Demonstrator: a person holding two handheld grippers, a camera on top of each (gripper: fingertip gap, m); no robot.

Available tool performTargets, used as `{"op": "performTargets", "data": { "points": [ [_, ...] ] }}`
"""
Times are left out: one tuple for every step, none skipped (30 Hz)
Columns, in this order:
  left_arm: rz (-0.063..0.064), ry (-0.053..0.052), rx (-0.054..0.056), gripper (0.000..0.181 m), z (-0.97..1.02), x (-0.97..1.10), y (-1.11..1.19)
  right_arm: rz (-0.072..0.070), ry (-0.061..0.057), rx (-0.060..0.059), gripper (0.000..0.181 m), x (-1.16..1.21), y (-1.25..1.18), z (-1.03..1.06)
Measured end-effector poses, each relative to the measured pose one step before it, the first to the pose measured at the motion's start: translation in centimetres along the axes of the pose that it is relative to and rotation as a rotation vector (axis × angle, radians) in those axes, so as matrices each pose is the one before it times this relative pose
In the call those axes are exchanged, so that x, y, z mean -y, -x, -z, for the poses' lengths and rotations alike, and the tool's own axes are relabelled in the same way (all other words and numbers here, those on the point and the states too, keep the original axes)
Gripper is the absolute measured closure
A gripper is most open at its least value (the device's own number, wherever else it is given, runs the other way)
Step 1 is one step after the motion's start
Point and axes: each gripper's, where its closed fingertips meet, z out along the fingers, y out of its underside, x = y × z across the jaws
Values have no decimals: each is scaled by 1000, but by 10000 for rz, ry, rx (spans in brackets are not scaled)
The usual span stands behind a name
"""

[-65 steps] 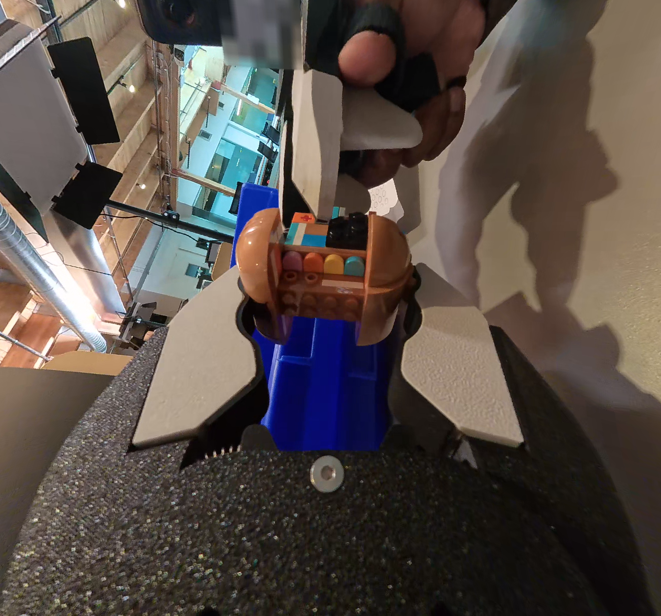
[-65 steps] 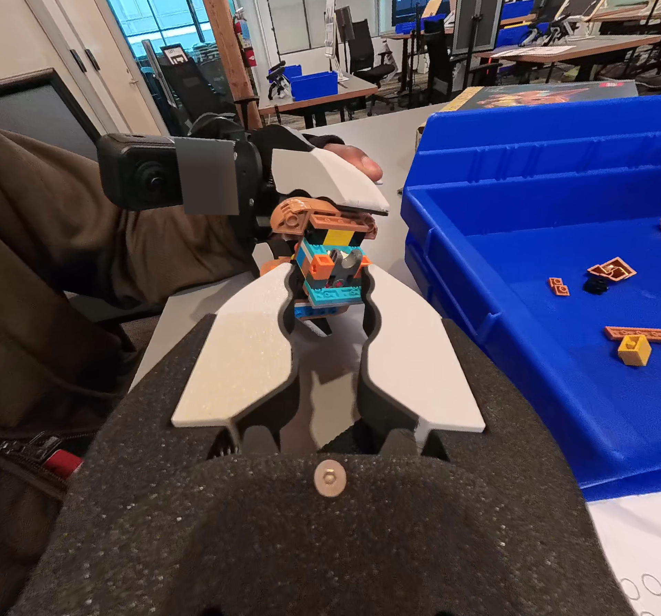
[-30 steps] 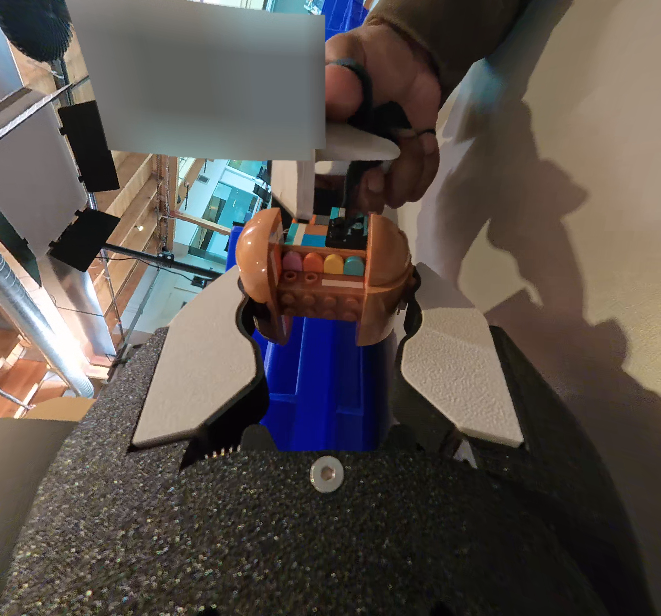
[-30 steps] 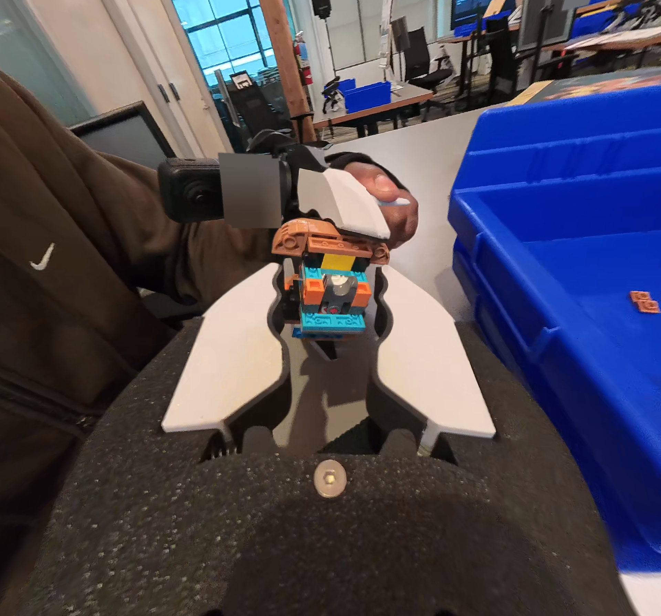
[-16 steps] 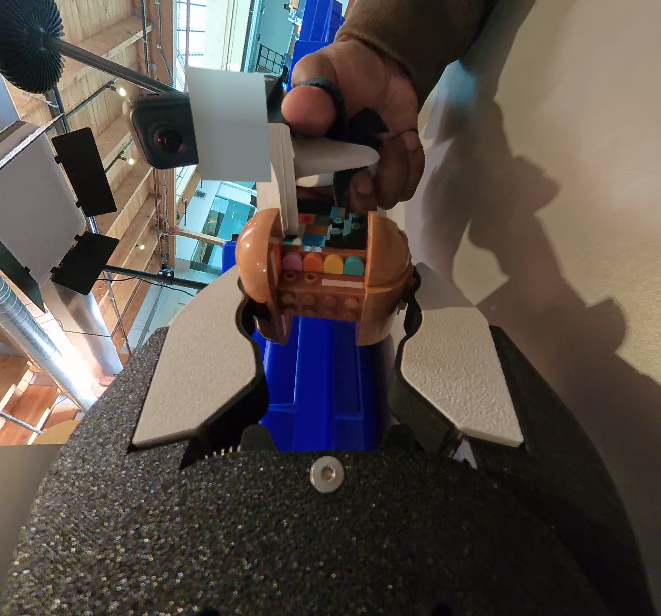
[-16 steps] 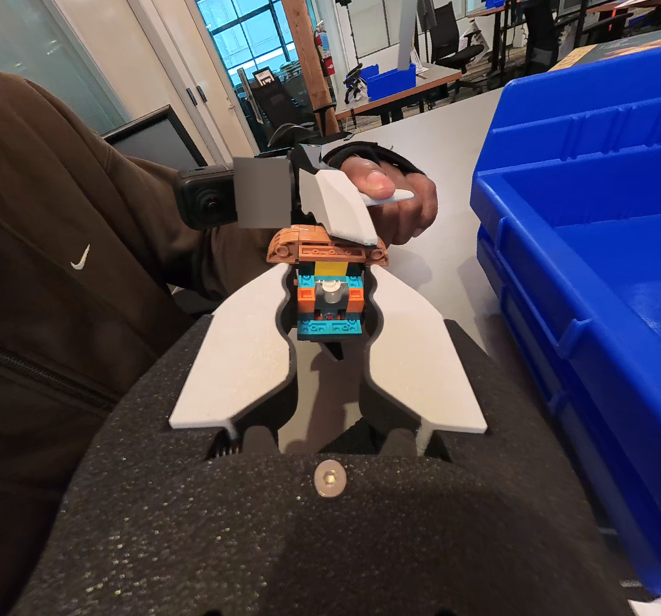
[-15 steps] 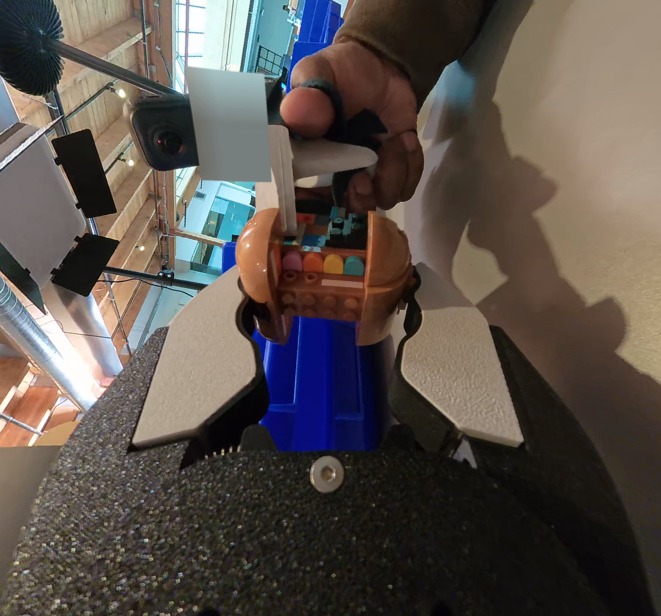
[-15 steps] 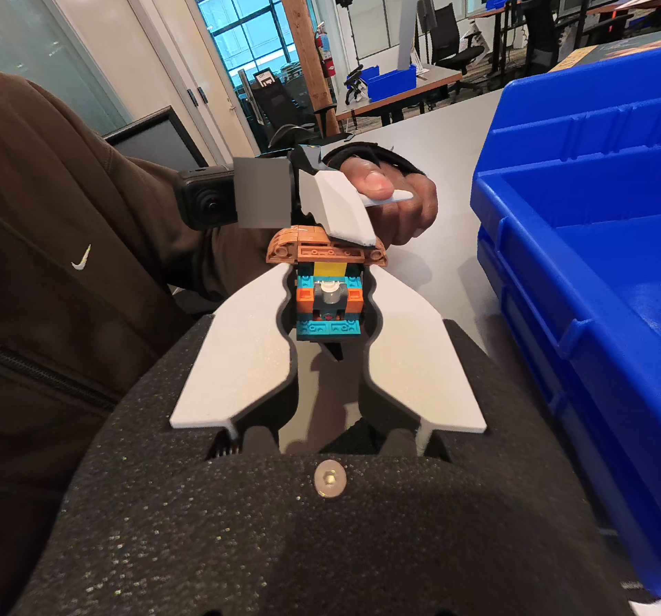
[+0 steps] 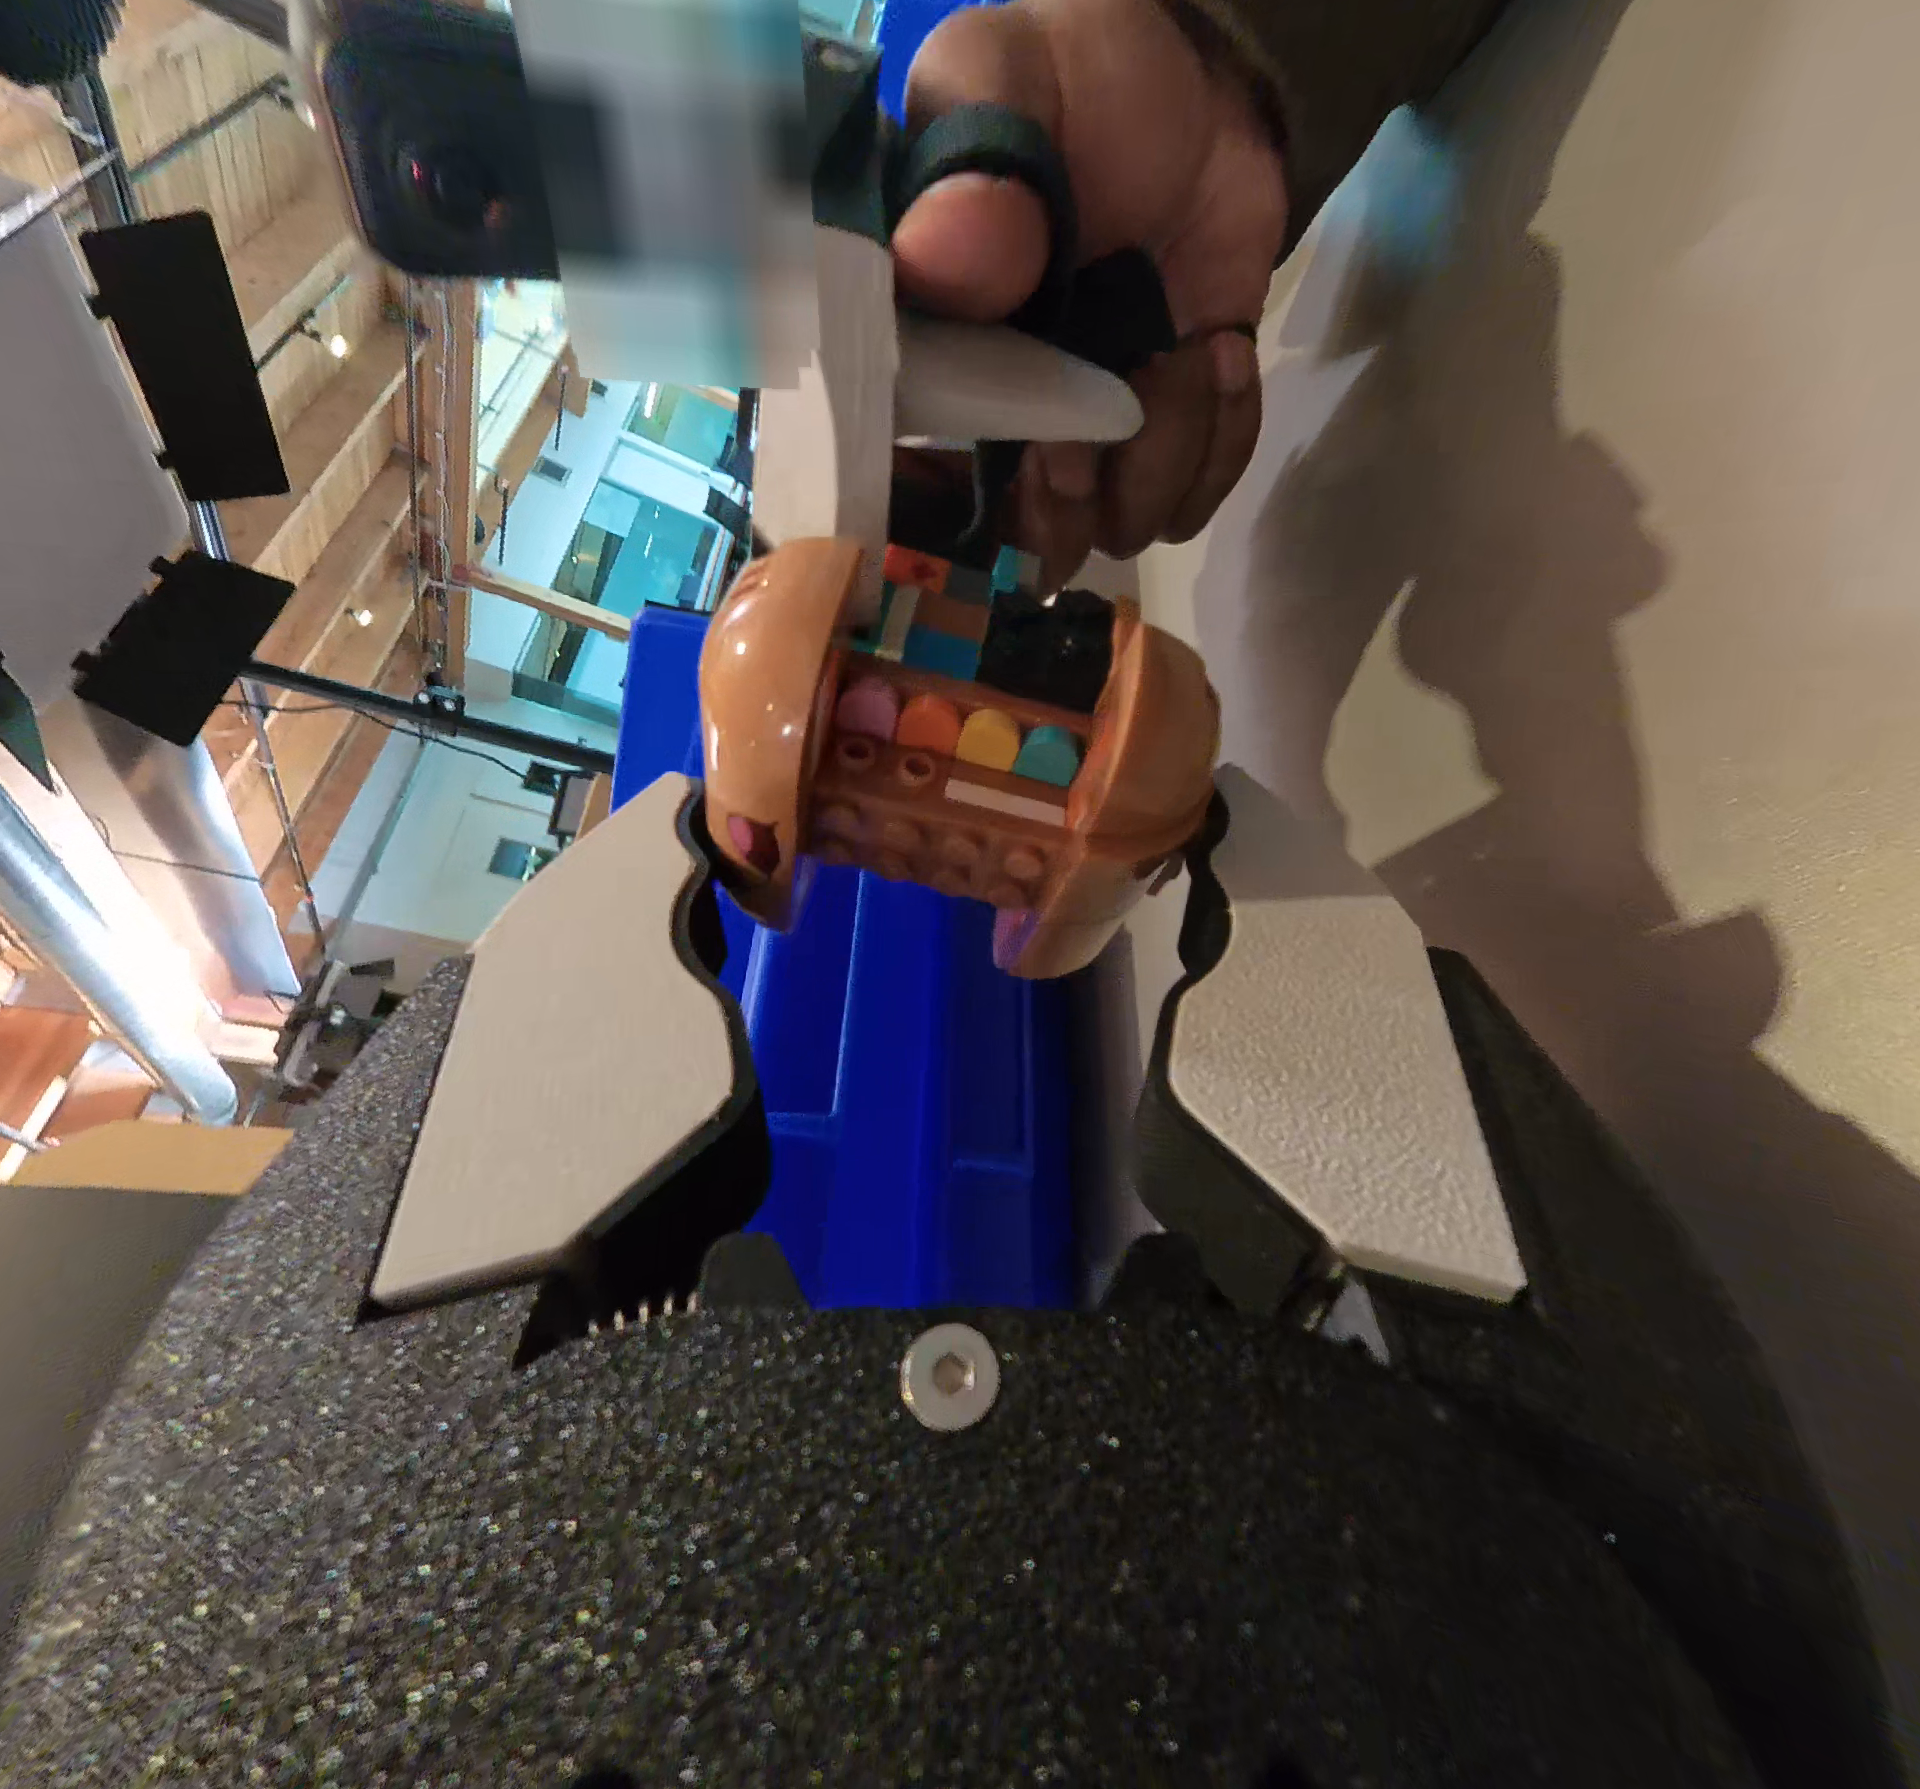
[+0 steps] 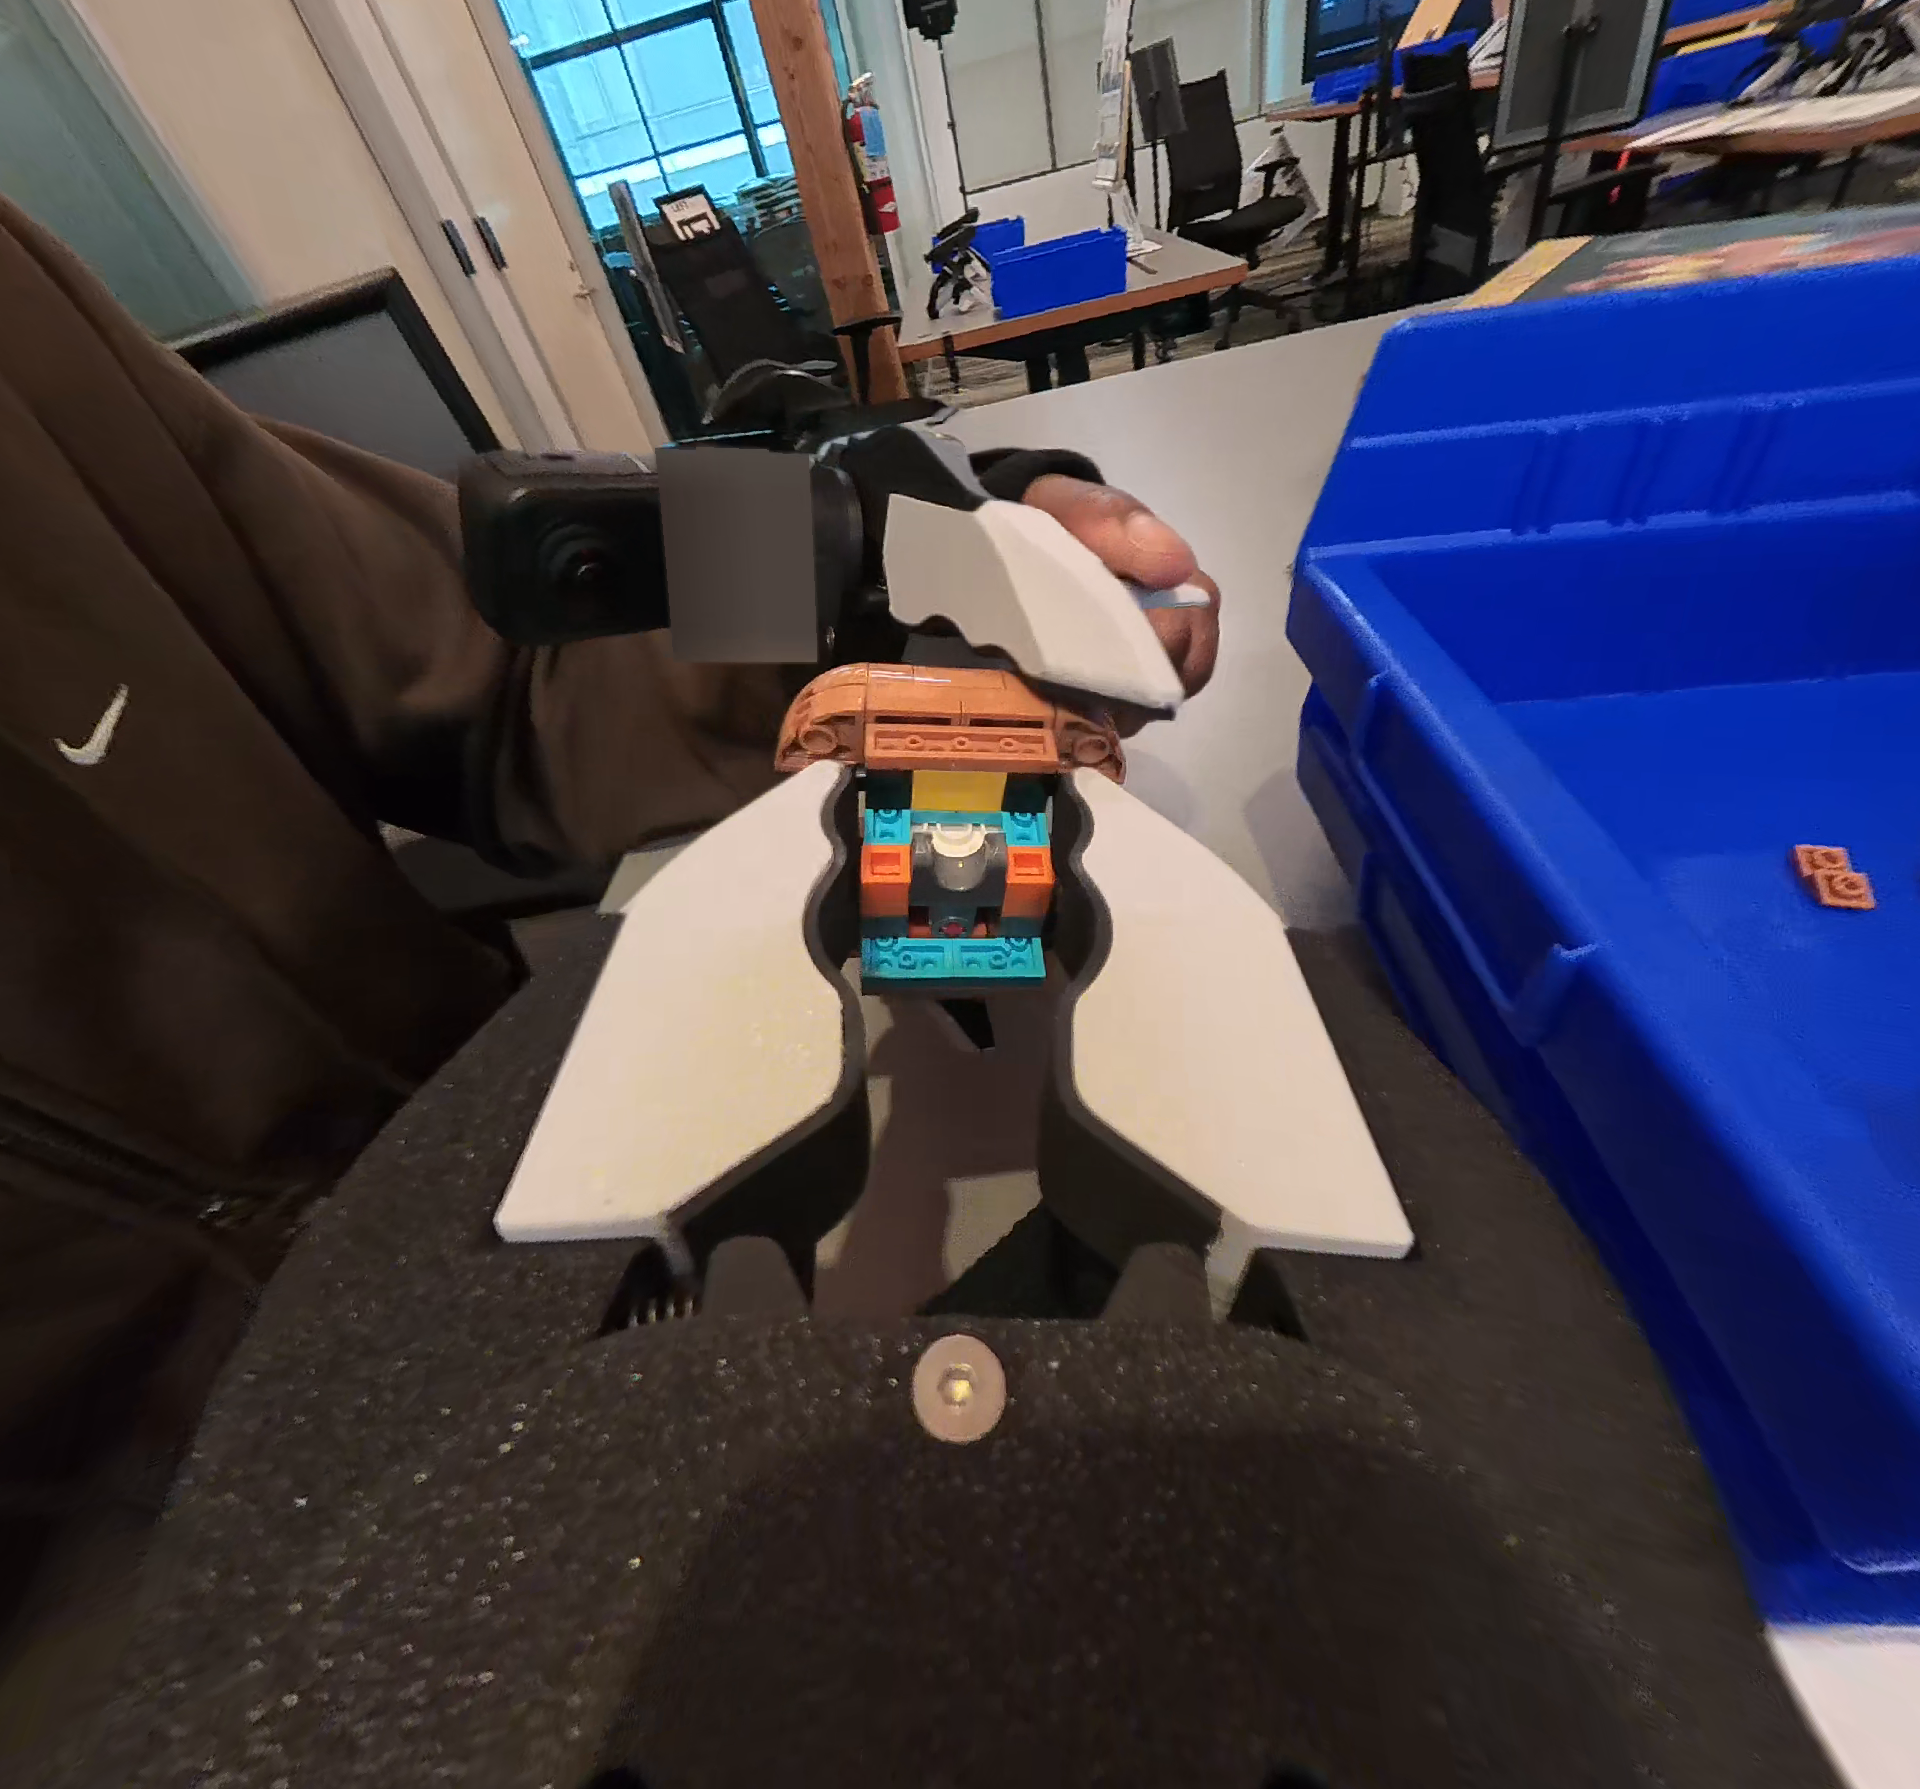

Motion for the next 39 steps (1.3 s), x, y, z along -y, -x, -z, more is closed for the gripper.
{"op": "performTargets", "data": {
  "points": [
    [155,64,13,93,17,-202,120,177,-19,-116,145,67,-67,57],
    [228,56,3,93,30,-195,138,130,-58,-104,145,107,-74,66],
    [350,78,-59,93,29,-258,128,122,-67,-124,145,120,-109,90],
    [524,-16,-195,95,111,-152,18,162,-42,-199,145,100,-214,95],
    [672,-71,-319,97,195,-100,-70,221,-28,-247,145,87,-275,145],
    [765,-57,-382,99,226,-142,-102,168,-75,-168,146,163,-195,167],
    [859,-26,-499,101,224,-150,-221,70,-142,-76,146,285,-106,180],
    [878,-67,-465,102,234,-65,-194,31,-161,-51,146,305,-58,153],
    [899,-97,-425,102,172,4,-163,77,-113,-51,146,227,-21,104],
    [891,-56,-402,102,91,2,-146,145,-51,-73,146,128,-2,42],
    [784,-156,-280,101,79,218,-30,184,-23,-123,146,55,-29,13],
    [746,-387,-355,101,84,507,-206,177,-14,-91,146,21,14,-31],
    [768,-493,-513,102,83,650,-466,155,-27,-54,146,23,61,-54],
    [690,-421,-398,102,-9,565,-333,122,-53,-39,146,19,58,-51],
    [479,-310,-143,102,-77,405,-9,64,-73,-9,146,16,66,-60],
    [289,-212,-65,102,-92,245,38,1,-64,28,146,-36,72,-73],
    [230,-153,-59,102,-97,133,12,-31,-37,14,146,-90,32,-84],
    [200,-45,-53,103,-131,-37,6,-23,-14,-13,145,-150,-13,-98],
    [119,27,-48,104,-164,-149,-6,-13,-4,-5,146,-152,-9,-101],
    [43,53,-1,105,-183,-213,28,-20,-17,36,146,-136,70,-106],
    [28,70,69,107,-194,-258,144,-28,-6,77,146,-130,120,-109],
    [43,102,62,111,-212,-310,149,-12,11,43,146,-122,101,-130],
    [-22,93,-15,117,-213,-312,24,11,35,40,145,-152,113,-127],
    [-134,54,-153,125,-167,-274,-195,18,92,31,146,-214,83,-130],
    [-102,83,-61,128,-171,-296,-125,79,140,-6,146,-274,43,-106],
    [-128,195,2,128,-124,-365,9,119,184,35,145,-325,133,-104],
    [-202,271,13,128,-72,-428,16,196,217,-20,146,-358,99,-85],
    [-260,346,55,128,-104,-553,24,218,275,-38,146,-464,102,-101],
    [-304,398,81,128,-137,-682,-10,228,329,-20,146,-582,143,-107],
    [-281,366,149,128,-112,-632,84,245,299,-36,146,-591,100,-35],
    [-275,482,121,128,-183,-718,28,219,334,-39,146,-661,104,-24],
    [-341,464,144,128,-264,-651,3,226,337,-17,146,-677,138,8],
    [-264,388,105,128,-310,-496,-41,222,288,-18,146,-620,151,53],
    [-172,283,38,128,-326,-336,-103,123,211,3,146,-501,139,99],
    [-151,240,5,128,-278,-254,-134,-52,130,68,146,-402,161,117],
    [-171,242,35,128,-219,-258,-107,-142,113,95,146,-371,144,107],
    [-167,107,55,128,-145,-85,-76,-30,135,62,146,-241,132,89],
    [-137,64,10,128,-79,-37,-112,11,66,51,146,-96,139,56],
    [-102,92,1,128,-68,-104,-96,-72,80,72,146,-105,117,-11]
  ]
}}
